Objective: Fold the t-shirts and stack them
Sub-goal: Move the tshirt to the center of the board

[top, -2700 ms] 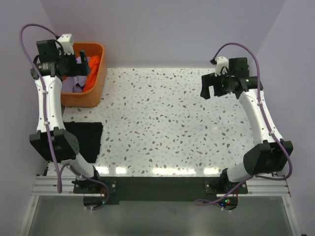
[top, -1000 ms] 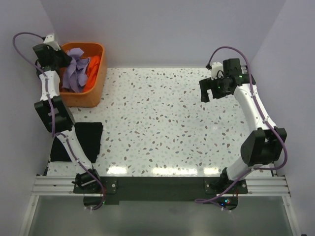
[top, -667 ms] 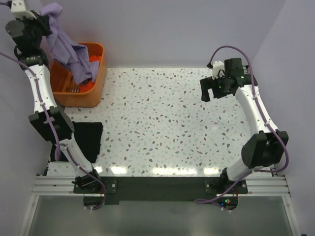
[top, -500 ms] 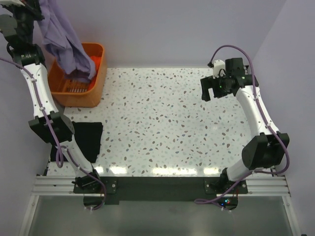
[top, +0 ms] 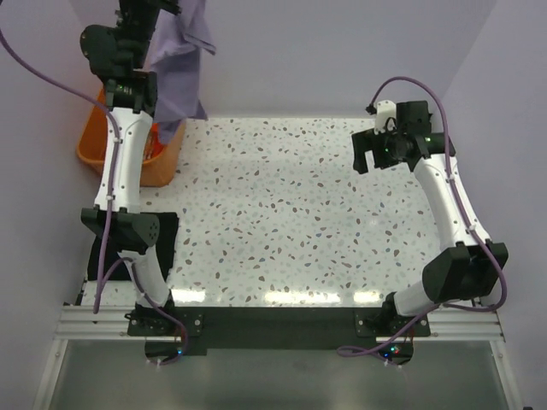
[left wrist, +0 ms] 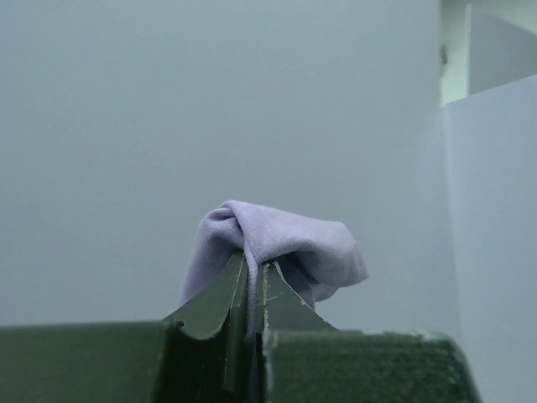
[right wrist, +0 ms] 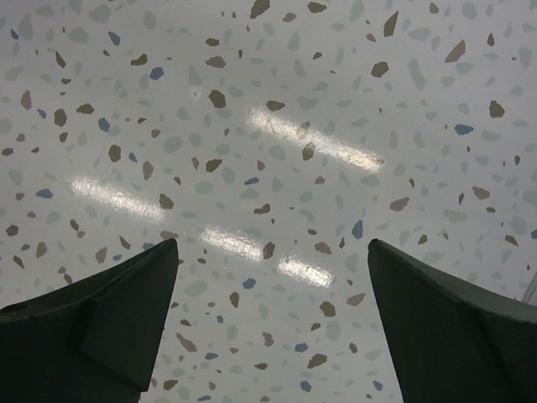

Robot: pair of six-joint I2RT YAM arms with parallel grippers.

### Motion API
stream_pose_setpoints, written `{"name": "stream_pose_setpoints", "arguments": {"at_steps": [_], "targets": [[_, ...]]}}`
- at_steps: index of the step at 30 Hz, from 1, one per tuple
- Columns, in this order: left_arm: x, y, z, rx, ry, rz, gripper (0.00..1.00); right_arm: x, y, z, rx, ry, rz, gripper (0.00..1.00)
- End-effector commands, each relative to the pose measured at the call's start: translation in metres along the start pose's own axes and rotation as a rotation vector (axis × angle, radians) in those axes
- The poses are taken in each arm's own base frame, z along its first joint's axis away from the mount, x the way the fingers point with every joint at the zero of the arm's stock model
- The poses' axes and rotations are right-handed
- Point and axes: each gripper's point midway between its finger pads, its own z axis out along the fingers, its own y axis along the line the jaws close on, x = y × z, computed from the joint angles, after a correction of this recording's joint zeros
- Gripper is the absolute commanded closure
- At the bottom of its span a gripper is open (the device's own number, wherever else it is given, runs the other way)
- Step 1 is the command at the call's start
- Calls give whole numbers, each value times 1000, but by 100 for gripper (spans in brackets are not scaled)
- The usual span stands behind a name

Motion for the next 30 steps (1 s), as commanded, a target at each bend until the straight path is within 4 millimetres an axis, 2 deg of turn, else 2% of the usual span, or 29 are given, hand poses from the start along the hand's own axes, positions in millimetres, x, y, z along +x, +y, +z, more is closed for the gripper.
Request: {"name": "stream_pose_setpoints", "arguments": {"at_steps": [1, 2, 3, 7, 8, 10, 12, 13, 14, 15, 16, 17, 18, 19, 20, 21, 22, 24, 26, 28, 30], "targets": [[-105, -66, 10, 87, -266, 45, 100, -8, -1, -15, 15, -57, 11, 1], [-111, -82, 12, 107, -286, 17, 100, -8, 0, -16, 9, -57, 9, 1], [-113, -89, 12, 112, -292, -6, 100, -7, 1, -18, 5, -56, 3, 1], [-108, -103, 12, 119, -253, -157, 100, 0, -1, -23, -13, -42, 7, 1], [-95, -103, 12, 119, -214, -194, 100, 0, -1, -24, -18, -43, 8, 1], [-82, -105, 8, 119, -161, -254, 100, 4, -2, -23, -17, -35, 10, 1], [-49, -102, 0, 89, -39, -326, 100, 5, -3, -25, -15, -29, 5, 1], [-11, -102, -19, 76, 83, -372, 94, 6, -4, -27, -10, -25, 3, 1], [13, -90, -37, 43, 161, -400, 81, 7, -6, -28, -6, -25, 0, 1], [35, -87, -56, 30, 231, -462, 42, 10, -8, -29, -3, -23, -6, 1], [77, -85, -97, 4, 360, -502, 20, 14, -10, -29, -2, -10, -5, 1], [104, -57, -129, -101, 459, -513, 0, 16, -12, -30, 0, -5, -4, 1], [124, -46, -155, -150, 527, -512, 0, 20, -13, -29, -4, 7, -14, 1], [150, -41, -195, -181, 624, -523, 0, 25, -12, -29, -12, 25, -19, 1], [163, -18, -226, -250, 696, -485, 0, 28, -11, -28, -19, 38, -28, 1], [170, -12, -245, -266, 737, -465, 0, 34, -11, -26, -30, 56, -49, 1], [181, -10, -272, -289, 805, -459, 0, 40, -9, -25, -43, 79, -57, 1], [191, -12, -291, -230, 873, -340, 0, 52, -9, -17, -62, 137, -71, 1], [202, -18, -312, -209, 964, -307, 0, 68, -7, -13, -89, 209, -74, 1], [215, -22, -324, -162, 1033, -286, 0, 87, -8, -4, -104, 296, -76, 1], [233, -38, -345, -85, 1152, -249, 0, 100, -15, 5, -76, 353, -75, 1]]}}
